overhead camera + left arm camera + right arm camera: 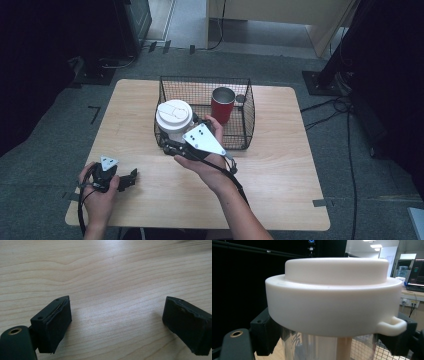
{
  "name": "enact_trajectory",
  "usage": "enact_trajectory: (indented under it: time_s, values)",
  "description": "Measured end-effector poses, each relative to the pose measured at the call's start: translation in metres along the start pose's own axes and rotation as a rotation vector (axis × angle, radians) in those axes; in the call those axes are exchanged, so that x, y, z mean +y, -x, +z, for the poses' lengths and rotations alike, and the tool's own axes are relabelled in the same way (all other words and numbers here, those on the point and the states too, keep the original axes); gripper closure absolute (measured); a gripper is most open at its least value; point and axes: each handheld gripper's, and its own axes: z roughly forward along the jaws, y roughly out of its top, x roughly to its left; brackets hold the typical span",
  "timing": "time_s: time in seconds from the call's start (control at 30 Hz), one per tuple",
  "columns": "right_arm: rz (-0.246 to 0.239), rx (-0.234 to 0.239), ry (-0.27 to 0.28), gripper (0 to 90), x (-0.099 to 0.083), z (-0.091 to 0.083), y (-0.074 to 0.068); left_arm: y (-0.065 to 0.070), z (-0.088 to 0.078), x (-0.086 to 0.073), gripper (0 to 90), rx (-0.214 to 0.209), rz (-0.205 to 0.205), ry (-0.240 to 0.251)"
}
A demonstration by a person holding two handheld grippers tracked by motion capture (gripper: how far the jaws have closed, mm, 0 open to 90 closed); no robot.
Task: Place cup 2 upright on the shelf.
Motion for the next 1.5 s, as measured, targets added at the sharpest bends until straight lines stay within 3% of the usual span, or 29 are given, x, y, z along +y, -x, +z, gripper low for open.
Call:
enact_trajectory:
  time_s: [0.43, 0.97, 1.5]
  values:
    - [0.009, -0.033, 0.011, 16.5, 0.004, 0.024, 0.017, 0.000, 0.000, 0.000, 9.5, 0.000, 0.001, -0.001]
    - [0.003, -0.084, -0.017, 16.5, -0.002, 0.058, 0.039, 0.000, 0.000, 0.000, 9.5, 0.000, 0.002, -0.002]
    - [-0.007, -0.125, -0.034, 16.5, -0.022, 0.089, 0.057, 0.000, 0.000, 0.000, 9.5, 0.000, 0.002, -0.001]
